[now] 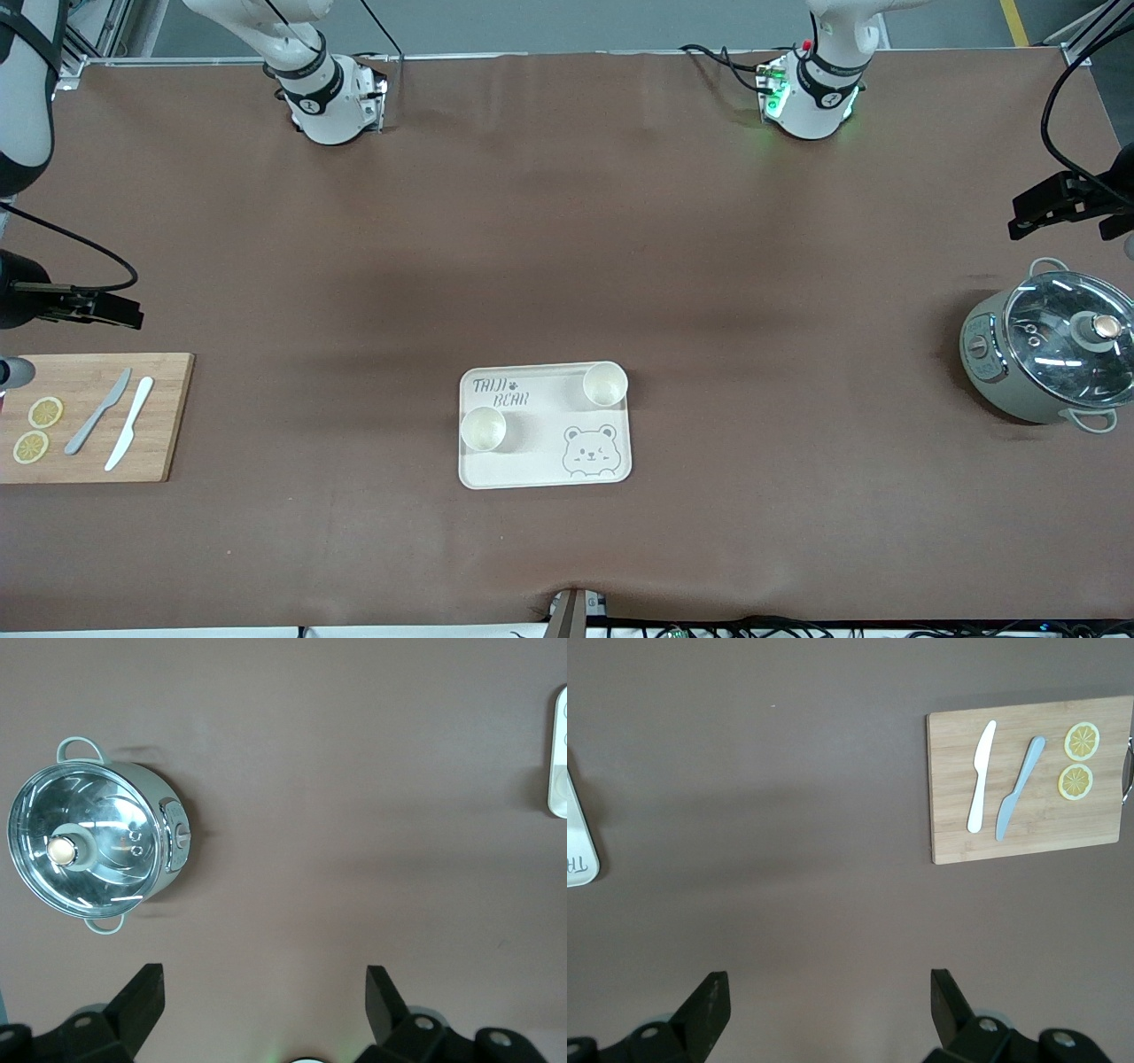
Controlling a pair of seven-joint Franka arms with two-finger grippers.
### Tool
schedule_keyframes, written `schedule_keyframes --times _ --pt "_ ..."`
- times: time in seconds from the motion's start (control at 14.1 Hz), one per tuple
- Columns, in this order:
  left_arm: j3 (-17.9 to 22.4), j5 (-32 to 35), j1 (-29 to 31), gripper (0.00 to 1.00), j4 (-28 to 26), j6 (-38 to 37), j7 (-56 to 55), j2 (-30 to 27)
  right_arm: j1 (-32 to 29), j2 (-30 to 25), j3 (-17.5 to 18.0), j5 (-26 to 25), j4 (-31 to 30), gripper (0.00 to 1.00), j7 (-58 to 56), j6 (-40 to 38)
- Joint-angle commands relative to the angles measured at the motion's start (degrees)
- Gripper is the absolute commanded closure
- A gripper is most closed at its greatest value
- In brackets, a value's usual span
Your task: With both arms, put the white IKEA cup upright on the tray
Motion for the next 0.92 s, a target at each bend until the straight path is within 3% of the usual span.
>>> schedule_keyframes --times 0.0,0.14,0.85 --pt "-0.4 -0.5 0.4 0.0 -1.0 0.2 -0.2 -1.3 -1.5 -12.0 0.2 2.7 -18.8 0.0 1.2 9.6" --pt "-0.3 -0.5 0.4 0.0 -1.0 0.2 -0.2 -1.3 -2.2 -15.1 0.1 3.2 -24.6 0.0 1.2 13.4" --pt "-0.3 -0.5 0.4 0.0 -1.0 0.3 -0.2 -1.3 -2.2 -15.8 0.1 3.3 -25.0 0.0 1.2 13.2"
